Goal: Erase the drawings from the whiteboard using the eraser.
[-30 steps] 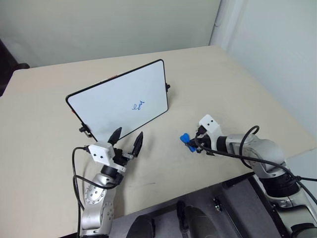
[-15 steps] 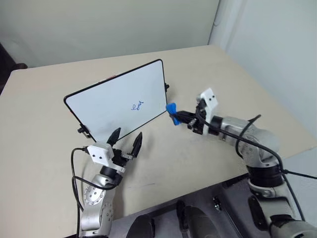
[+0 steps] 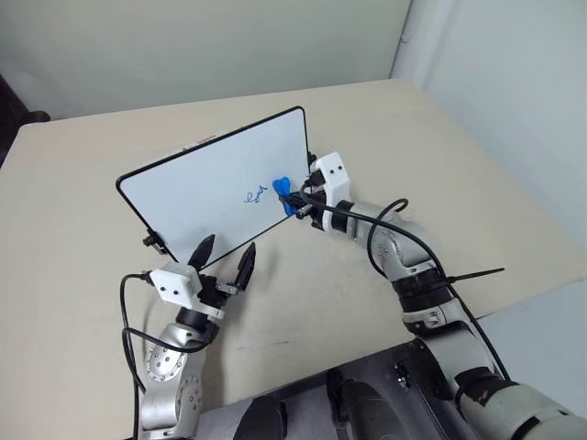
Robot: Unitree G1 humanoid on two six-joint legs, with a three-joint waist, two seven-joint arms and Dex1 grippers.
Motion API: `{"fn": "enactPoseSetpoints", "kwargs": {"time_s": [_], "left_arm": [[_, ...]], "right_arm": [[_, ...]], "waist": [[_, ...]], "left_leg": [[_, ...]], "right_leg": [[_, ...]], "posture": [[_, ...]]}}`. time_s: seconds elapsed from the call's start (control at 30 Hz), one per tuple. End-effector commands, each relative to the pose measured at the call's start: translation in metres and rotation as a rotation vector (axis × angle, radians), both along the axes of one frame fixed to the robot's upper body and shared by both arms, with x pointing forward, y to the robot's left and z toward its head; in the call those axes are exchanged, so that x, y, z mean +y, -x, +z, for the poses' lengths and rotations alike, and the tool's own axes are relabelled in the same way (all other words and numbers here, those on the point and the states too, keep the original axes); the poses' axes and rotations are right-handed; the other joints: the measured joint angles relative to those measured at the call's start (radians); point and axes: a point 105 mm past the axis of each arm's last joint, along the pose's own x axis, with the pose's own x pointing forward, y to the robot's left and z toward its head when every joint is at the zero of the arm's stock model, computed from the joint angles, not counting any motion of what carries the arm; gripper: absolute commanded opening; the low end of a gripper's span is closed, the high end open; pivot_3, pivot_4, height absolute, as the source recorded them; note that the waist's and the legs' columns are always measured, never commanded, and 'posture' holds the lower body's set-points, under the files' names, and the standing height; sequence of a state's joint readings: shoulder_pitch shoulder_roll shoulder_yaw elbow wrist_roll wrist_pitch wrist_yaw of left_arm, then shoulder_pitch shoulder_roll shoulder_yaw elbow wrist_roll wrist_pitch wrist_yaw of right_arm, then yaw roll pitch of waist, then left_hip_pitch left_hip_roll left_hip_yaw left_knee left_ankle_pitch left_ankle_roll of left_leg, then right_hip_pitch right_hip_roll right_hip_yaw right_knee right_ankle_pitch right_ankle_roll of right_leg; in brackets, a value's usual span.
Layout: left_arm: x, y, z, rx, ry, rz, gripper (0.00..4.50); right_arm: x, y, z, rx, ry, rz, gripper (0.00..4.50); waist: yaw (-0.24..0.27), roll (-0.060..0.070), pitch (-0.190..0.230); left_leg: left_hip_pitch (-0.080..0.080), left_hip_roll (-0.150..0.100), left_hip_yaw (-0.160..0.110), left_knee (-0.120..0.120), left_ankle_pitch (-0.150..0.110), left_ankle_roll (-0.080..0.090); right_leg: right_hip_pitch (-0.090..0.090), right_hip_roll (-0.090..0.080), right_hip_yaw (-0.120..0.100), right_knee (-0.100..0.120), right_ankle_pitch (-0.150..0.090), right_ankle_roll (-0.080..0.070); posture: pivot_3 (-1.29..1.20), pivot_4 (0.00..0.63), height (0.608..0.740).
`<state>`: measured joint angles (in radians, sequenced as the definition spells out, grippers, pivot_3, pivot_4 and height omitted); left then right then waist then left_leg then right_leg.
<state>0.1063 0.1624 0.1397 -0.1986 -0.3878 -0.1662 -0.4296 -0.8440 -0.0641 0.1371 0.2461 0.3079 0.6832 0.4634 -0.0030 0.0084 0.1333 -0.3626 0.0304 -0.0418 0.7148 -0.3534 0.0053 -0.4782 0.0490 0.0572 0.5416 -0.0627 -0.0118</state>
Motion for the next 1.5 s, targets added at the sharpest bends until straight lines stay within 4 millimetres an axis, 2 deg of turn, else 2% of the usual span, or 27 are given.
{"fn": "enactPoseSetpoints", "kwargs": {"time_s": [0.03,0.4,0.67,0.8,0.93,1.13,1.2,1.37,1.5], "left_arm": [[-0.001,0.006,0.013,-0.047,-0.005,-0.006,4.5],[-0.009,0.007,0.011,-0.04,-0.003,-0.025,4.5],[-0.013,0.006,0.01,-0.04,-0.001,-0.032,4.5],[-0.012,0.006,0.01,-0.042,-0.001,-0.023,4.5],[-0.01,0.006,0.01,-0.041,0.002,-0.016,4.5],[-0.009,0.006,0.011,-0.042,0.0,-0.015,4.5],[-0.009,0.006,0.011,-0.042,-0.001,-0.018,4.5],[-0.009,0.005,0.011,-0.043,-0.002,-0.022,4.5],[-0.01,0.005,0.012,-0.044,-0.002,-0.025,4.5]], "right_arm": [[0.025,0.002,0.021,-0.07,-0.002,0.034,0.02],[0.069,0.027,0.024,-0.1,0.013,0.172,0.02],[0.098,0.047,0.013,-0.12,0.066,0.269,0.02],[0.094,0.037,0.011,-0.103,0.071,0.228,0.02],[0.07,0.005,0.013,-0.059,0.044,0.072,0.02],[0.044,-0.025,0.013,-0.024,0.022,-0.088,0.02],[0.038,-0.03,0.012,-0.022,0.023,-0.118,0.02],[0.031,-0.036,0.009,-0.017,0.021,-0.161,0.02],[0.04,-0.031,0.012,-0.028,0.017,-0.122,0.02]], "waist": [[-0.001,0.0,0.0],[-0.015,0.0,0.0],[-0.015,0.0,0.0],[-0.014,0.0,0.0],[-0.013,0.0,0.0],[-0.015,-0.001,0.0],[-0.015,-0.001,0.0],[-0.018,-0.001,0.0],[-0.023,-0.001,0.0]], "left_leg": [[-0.002,0.0,0.0,0.0,0.0,0.0],[-0.002,0.0,-0.001,0.0,-0.002,0.003],[-0.002,0.0,-0.001,0.001,-0.001,0.001],[-0.002,0.0,-0.001,0.001,-0.001,0.001],[-0.002,0.0,-0.002,0.001,0.0,0.0],[0.0,0.0,-0.002,0.001,0.004,-0.002],[0.001,0.0,-0.002,0.002,0.008,-0.004],[0.001,0.0,-0.002,0.002,0.013,0.0],[0.0,0.0,-0.003,0.001,0.012,-0.001]], "right_leg": [[-0.001,0.0,0.001,0.0,0.0,0.0],[-0.005,0.0,0.0,0.007,0.002,-0.004],[-0.006,0.0,-0.001,0.01,0.004,-0.007],[-0.005,0.0,0.0,0.01,0.004,-0.007],[-0.006,0.0,0.0,0.011,0.004,-0.007],[-0.004,0.0,0.0,0.013,0.01,-0.009],[-0.004,0.0,0.001,0.013,0.011,-0.004],[-0.004,0.001,0.0,0.013,0.014,-0.003],[-0.006,0.001,-0.001,0.012,0.014,-0.002]], "posture": [[0.0,0.15,0.74],[0.0,0.15,0.74],[0.0,0.15,0.74],[0.0,0.15,0.74],[0.0,0.15,0.74],[0.0,0.15,0.74],[0.0,0.15,0.74],[0.0,0.15,0.74],[0.0,0.15,0.74]]}}
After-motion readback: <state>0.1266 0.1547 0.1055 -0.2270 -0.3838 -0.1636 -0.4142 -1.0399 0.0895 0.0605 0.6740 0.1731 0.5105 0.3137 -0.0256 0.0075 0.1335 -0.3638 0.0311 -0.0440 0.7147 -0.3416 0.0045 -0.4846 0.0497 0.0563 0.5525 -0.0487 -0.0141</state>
